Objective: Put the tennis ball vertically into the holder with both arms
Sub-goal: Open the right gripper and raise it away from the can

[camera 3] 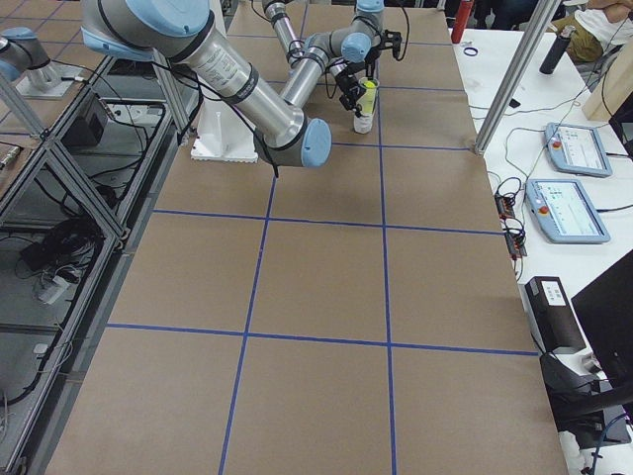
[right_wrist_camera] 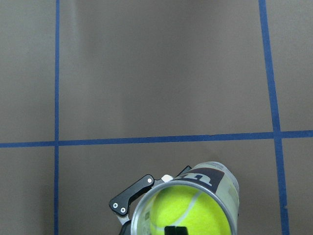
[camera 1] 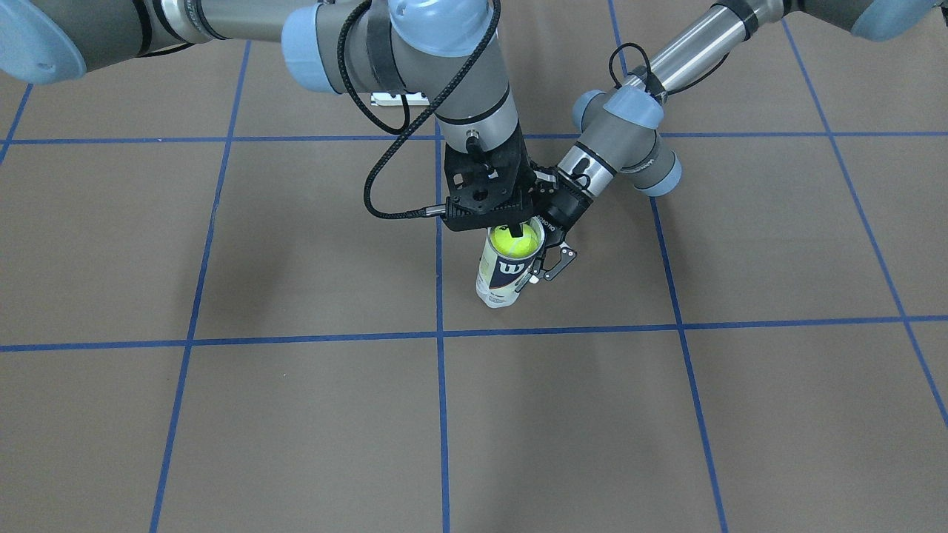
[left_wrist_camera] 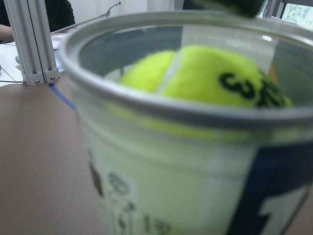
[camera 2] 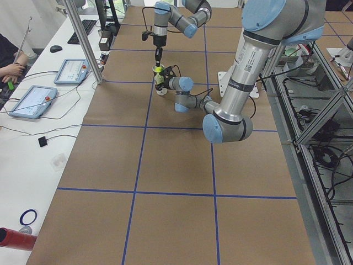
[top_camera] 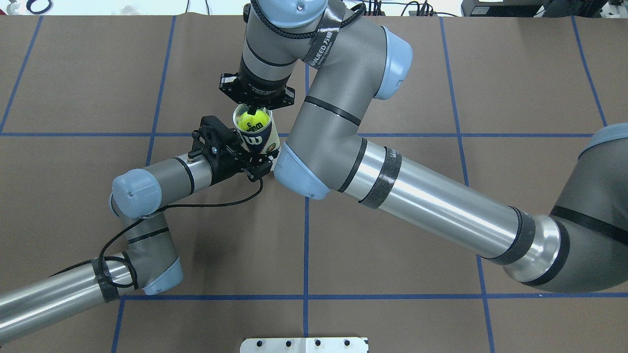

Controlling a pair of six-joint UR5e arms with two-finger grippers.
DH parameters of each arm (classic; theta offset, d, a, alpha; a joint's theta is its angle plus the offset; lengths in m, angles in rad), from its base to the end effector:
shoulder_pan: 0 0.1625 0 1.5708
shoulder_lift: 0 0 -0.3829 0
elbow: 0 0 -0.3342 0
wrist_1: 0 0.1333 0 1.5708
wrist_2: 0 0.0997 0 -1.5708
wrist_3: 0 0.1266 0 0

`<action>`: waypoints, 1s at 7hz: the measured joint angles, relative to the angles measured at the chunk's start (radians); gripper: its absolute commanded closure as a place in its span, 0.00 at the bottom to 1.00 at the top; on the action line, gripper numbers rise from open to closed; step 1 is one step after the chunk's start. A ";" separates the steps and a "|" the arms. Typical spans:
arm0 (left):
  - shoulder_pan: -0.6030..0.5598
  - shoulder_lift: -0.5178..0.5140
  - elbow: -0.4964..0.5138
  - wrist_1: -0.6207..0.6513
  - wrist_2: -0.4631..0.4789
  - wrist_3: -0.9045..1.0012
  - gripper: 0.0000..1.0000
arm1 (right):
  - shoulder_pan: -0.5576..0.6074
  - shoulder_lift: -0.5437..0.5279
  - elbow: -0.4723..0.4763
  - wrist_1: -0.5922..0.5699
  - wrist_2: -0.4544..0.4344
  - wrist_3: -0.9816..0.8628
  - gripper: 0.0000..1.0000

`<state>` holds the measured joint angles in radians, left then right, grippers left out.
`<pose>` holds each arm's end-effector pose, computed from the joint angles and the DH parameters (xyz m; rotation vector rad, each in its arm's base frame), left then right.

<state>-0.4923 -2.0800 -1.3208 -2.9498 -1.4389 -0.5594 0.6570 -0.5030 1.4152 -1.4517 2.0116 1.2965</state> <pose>0.4827 -0.4291 0.3032 1.1958 1.1304 0.2892 -0.4975 -0.4839 0.0561 0.0970 -1.0840 0.1170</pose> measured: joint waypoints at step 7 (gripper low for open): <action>0.001 0.002 -0.003 0.000 0.000 0.001 0.01 | 0.112 -0.008 0.038 -0.004 0.122 0.005 0.00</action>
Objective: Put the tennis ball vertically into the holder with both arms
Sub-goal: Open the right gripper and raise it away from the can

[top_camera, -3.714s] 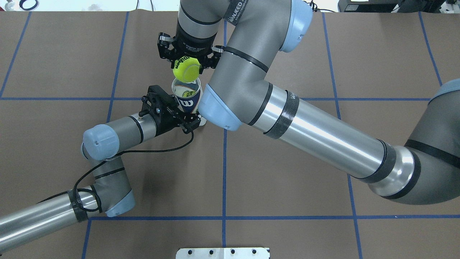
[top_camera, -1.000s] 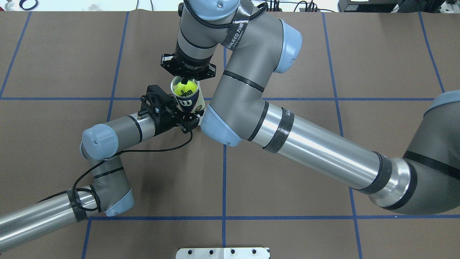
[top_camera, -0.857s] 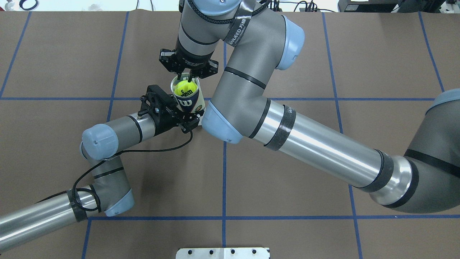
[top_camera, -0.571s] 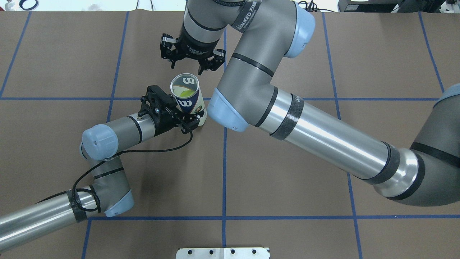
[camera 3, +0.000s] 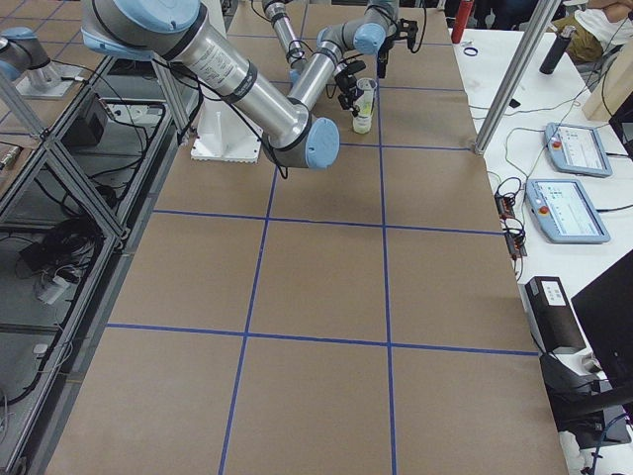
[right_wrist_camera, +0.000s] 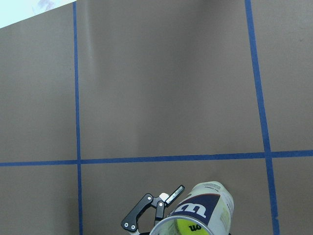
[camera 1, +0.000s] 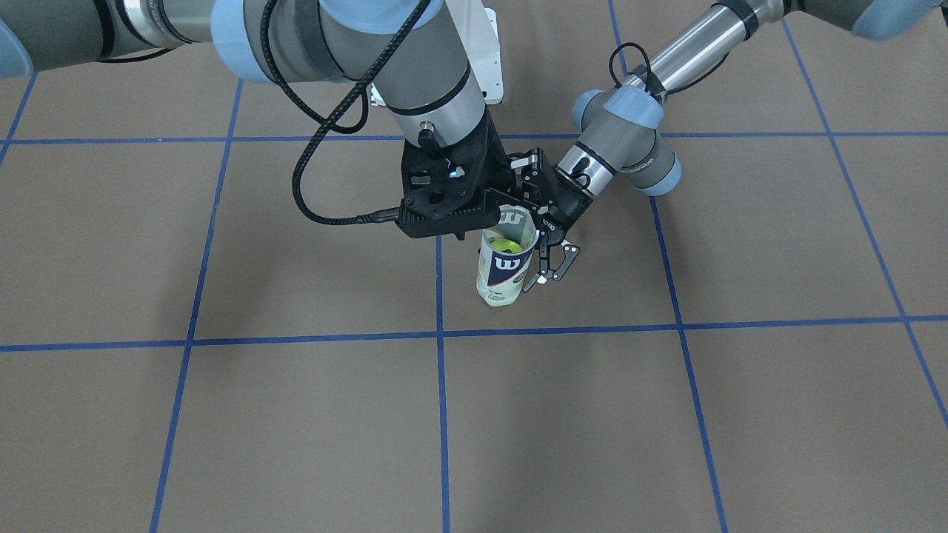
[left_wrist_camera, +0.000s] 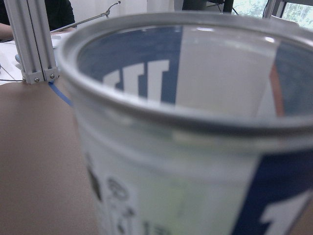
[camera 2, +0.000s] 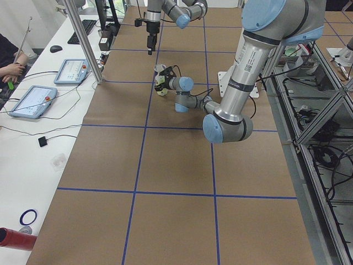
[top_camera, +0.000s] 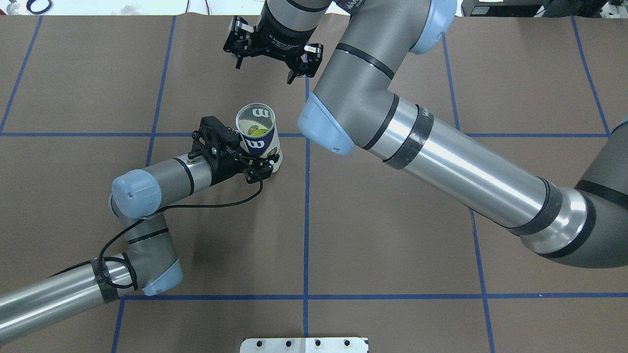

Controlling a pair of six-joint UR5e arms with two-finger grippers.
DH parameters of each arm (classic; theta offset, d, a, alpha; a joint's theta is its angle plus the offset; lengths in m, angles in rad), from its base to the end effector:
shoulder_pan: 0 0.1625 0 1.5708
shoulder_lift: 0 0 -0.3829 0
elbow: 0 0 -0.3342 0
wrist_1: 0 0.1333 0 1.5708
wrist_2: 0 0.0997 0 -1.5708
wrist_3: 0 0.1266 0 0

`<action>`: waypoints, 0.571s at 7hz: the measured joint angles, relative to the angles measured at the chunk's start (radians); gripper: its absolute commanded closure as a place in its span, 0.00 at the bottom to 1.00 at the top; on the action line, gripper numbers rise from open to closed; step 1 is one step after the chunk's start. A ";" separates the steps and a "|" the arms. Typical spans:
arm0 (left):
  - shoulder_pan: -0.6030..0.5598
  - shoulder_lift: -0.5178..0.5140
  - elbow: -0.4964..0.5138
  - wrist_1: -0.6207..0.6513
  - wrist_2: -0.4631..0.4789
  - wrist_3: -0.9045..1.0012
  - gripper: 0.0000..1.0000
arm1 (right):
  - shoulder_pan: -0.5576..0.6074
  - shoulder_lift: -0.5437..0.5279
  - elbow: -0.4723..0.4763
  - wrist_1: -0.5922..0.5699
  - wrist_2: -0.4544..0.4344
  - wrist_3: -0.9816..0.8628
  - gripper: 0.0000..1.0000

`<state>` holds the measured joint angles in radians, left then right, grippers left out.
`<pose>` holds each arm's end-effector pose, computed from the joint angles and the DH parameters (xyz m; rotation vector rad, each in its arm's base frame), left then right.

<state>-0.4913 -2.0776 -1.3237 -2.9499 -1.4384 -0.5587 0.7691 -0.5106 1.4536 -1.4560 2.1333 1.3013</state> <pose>0.4823 -0.4282 0.3034 1.1963 1.1307 0.2899 -0.4375 -0.5151 0.0448 0.0688 -1.1418 0.1467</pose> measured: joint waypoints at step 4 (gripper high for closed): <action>-0.002 0.007 -0.006 -0.001 -0.002 0.000 0.01 | 0.057 -0.020 0.006 0.001 0.054 -0.015 0.00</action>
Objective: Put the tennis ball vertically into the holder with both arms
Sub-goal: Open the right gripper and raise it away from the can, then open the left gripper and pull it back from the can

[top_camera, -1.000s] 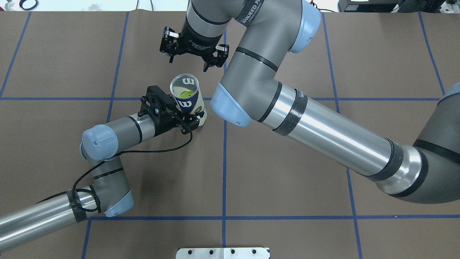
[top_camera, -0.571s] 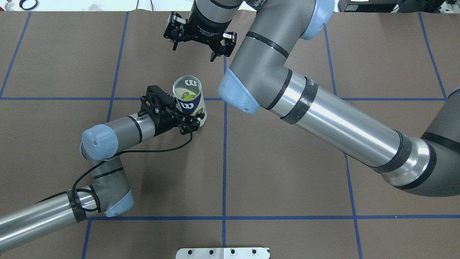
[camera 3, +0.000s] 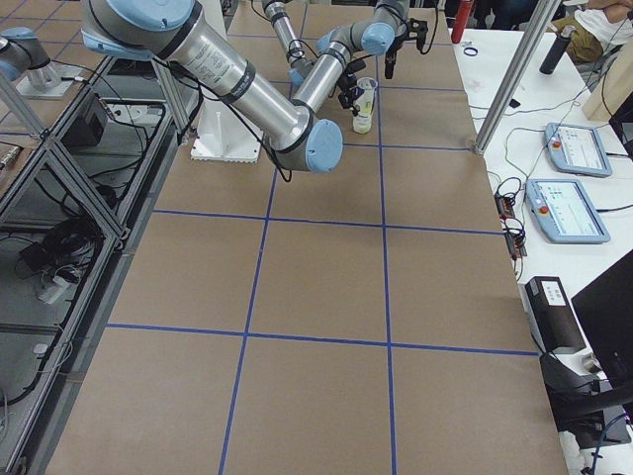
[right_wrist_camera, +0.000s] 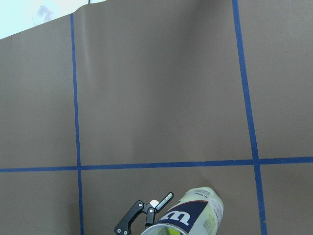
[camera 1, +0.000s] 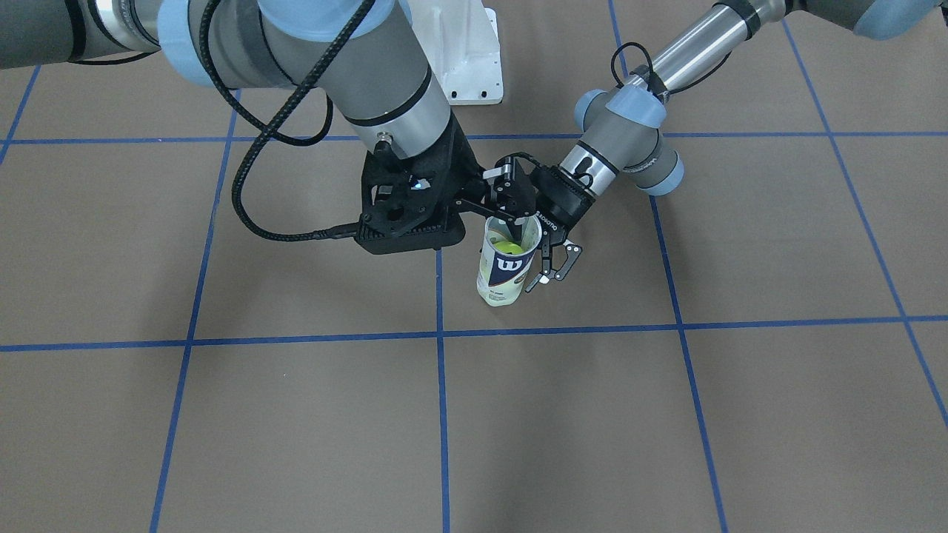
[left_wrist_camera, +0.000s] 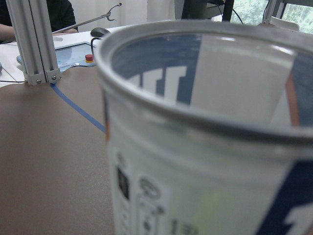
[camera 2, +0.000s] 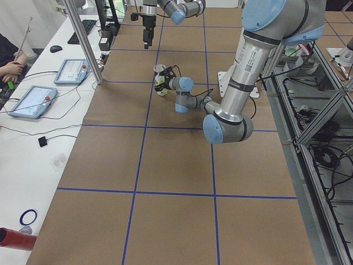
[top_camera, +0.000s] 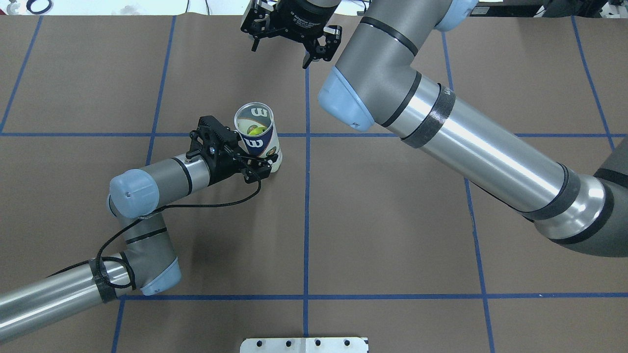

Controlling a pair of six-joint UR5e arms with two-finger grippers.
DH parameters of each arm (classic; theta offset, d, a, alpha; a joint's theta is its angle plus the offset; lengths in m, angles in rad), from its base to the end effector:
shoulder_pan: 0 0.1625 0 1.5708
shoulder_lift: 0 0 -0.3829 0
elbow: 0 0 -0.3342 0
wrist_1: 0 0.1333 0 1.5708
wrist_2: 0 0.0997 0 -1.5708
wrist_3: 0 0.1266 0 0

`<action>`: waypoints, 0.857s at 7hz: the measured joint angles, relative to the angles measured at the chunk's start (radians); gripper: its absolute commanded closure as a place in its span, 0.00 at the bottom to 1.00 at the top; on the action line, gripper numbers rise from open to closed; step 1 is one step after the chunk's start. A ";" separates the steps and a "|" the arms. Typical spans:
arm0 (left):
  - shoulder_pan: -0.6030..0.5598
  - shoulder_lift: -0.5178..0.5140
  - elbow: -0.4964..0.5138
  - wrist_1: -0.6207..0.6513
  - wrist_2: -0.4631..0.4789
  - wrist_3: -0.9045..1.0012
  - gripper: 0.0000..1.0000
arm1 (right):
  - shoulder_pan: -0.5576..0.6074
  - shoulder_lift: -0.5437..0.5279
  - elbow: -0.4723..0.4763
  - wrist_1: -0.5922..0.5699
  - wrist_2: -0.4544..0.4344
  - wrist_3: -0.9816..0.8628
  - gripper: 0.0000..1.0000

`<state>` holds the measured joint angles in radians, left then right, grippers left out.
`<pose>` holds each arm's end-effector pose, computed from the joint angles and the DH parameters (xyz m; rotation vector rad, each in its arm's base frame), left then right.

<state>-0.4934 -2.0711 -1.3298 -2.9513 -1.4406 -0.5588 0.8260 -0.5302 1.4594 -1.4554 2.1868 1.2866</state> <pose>0.4796 -0.4279 0.3047 1.1969 1.1315 0.2898 -0.4098 -0.5332 0.0541 0.0577 -1.1484 0.1594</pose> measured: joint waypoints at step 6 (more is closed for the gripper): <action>0.004 0.052 -0.054 -0.002 0.000 -0.008 0.01 | 0.028 -0.018 0.001 0.003 0.007 -0.020 0.00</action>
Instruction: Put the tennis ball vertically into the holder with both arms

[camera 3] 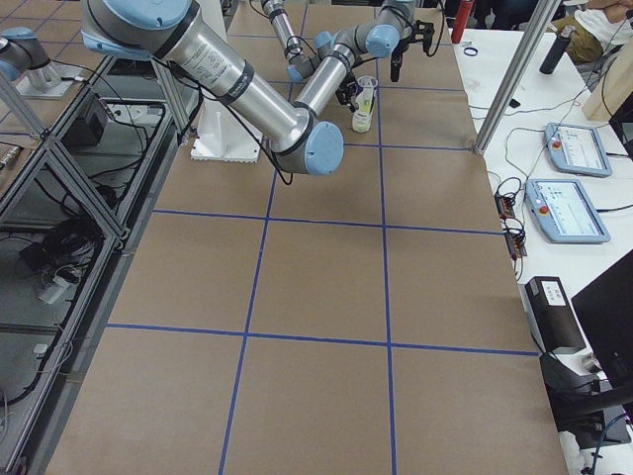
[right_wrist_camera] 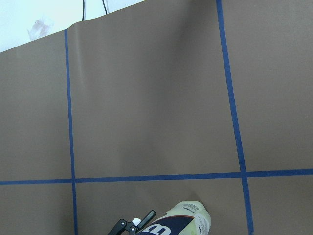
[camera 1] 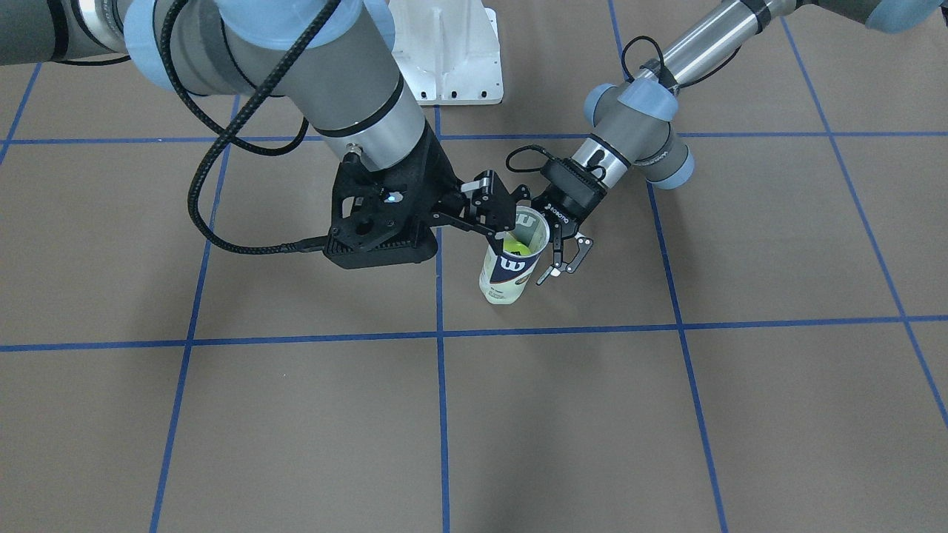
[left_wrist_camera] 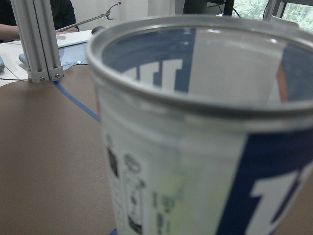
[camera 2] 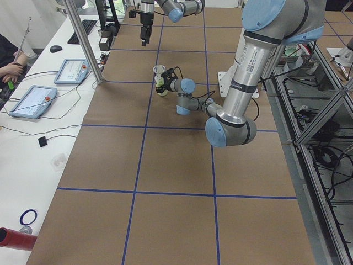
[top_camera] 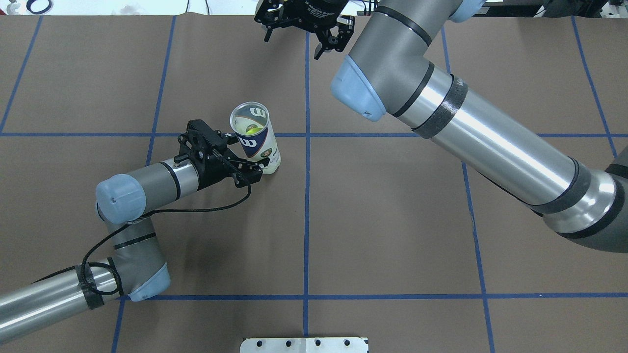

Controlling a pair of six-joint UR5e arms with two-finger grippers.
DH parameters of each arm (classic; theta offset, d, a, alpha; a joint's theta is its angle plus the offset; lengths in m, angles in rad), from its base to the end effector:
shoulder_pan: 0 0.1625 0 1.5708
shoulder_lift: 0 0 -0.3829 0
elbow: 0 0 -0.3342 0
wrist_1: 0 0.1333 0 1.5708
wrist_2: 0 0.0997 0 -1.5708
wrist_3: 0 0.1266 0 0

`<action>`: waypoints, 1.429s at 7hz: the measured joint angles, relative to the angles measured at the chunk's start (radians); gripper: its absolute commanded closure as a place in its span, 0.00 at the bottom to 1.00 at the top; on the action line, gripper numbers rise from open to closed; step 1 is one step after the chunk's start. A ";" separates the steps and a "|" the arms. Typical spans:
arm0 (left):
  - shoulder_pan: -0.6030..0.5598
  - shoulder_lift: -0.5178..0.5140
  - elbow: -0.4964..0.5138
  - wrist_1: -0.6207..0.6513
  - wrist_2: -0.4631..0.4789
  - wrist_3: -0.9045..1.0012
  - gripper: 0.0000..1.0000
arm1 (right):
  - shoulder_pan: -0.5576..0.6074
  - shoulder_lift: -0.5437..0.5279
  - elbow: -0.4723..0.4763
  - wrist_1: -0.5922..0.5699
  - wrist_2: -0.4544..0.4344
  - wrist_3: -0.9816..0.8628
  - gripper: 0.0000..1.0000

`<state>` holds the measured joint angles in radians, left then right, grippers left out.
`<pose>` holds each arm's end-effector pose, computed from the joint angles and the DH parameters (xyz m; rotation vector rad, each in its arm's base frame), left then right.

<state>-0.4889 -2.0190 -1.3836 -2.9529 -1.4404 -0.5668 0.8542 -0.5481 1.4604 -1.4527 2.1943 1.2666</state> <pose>0.4654 -0.4172 0.3128 1.1919 1.1413 0.2863 -0.3958 -0.5448 0.0651 0.0705 -1.1393 0.1681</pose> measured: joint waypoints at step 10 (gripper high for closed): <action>0.098 0.219 -0.272 0.009 -0.011 -0.060 0.01 | 0.085 -0.100 0.050 -0.003 0.074 -0.075 0.00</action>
<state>-0.3909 -1.7996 -1.6552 -2.9438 -1.4512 -0.6265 0.9396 -0.6485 1.5099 -1.4560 2.2688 1.1919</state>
